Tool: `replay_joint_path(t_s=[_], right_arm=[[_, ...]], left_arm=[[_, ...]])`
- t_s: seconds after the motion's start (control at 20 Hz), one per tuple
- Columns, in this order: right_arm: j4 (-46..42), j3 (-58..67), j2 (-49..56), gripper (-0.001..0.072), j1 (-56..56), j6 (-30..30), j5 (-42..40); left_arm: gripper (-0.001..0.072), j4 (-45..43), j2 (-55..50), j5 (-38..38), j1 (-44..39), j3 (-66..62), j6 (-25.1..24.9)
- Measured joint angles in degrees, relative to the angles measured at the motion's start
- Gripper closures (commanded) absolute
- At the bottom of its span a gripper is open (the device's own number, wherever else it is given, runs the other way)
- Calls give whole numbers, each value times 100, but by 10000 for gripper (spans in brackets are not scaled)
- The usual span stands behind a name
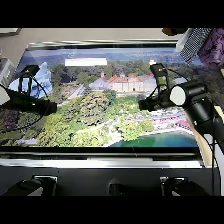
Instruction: Fold the clothes and pants, and hang the long-sleeved shirts on hangers.
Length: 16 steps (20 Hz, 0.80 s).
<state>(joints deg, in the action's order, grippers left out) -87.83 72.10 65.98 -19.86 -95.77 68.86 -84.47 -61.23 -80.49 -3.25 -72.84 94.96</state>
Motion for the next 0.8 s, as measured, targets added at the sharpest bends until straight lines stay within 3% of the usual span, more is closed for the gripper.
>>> replay_joint_path(t_s=[0.8], right_arm=[[-11, 0, 0, 678, 0, 2, 0]], left_arm=[[686, -50, -11, 50, 0, 0, -31]])
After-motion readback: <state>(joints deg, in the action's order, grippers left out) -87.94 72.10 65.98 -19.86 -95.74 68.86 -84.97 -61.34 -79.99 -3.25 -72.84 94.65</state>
